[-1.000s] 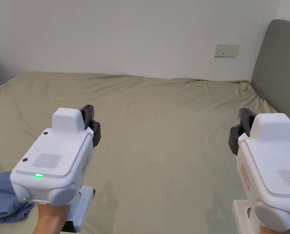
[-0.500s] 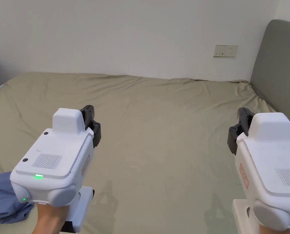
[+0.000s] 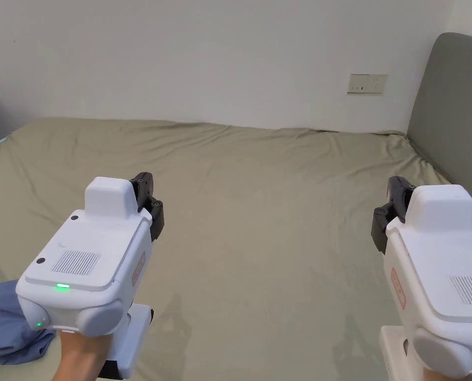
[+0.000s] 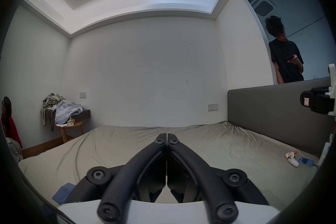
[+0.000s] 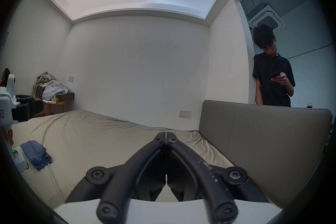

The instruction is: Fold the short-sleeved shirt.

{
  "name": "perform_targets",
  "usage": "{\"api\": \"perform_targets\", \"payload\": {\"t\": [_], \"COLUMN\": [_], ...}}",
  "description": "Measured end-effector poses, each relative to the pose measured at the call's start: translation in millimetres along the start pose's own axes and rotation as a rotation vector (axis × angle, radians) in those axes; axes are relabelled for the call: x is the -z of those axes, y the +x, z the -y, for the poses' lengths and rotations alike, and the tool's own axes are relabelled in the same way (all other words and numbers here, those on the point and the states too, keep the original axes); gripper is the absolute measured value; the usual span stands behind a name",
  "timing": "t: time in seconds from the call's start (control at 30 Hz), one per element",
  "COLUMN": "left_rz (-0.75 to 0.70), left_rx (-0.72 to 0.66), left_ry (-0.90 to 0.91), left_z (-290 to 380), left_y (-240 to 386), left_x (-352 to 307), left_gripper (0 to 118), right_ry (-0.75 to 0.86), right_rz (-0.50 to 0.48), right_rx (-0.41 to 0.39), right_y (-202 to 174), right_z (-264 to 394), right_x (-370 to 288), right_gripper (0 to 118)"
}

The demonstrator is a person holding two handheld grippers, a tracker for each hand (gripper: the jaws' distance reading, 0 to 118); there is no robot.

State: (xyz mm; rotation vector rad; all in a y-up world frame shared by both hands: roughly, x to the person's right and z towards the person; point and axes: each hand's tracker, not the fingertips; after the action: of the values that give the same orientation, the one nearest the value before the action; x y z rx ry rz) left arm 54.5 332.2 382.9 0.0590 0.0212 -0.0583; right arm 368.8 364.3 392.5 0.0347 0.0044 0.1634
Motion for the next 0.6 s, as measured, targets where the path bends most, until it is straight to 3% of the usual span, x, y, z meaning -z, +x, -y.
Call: {"api": "perform_targets", "payload": {"t": [0.6], "left_rz": [-0.002], "left_rx": [0.0], "left_ry": [0.005], "left_z": [-0.5], "left_y": [-1.9], "left_x": [-1.2], "left_gripper": [0], "right_ry": [0.0], "right_rz": [0.0], "right_rx": [-0.006], "right_y": [-1.5], "right_z": [0.4], "right_x": [0.2], "right_gripper": [2]}}
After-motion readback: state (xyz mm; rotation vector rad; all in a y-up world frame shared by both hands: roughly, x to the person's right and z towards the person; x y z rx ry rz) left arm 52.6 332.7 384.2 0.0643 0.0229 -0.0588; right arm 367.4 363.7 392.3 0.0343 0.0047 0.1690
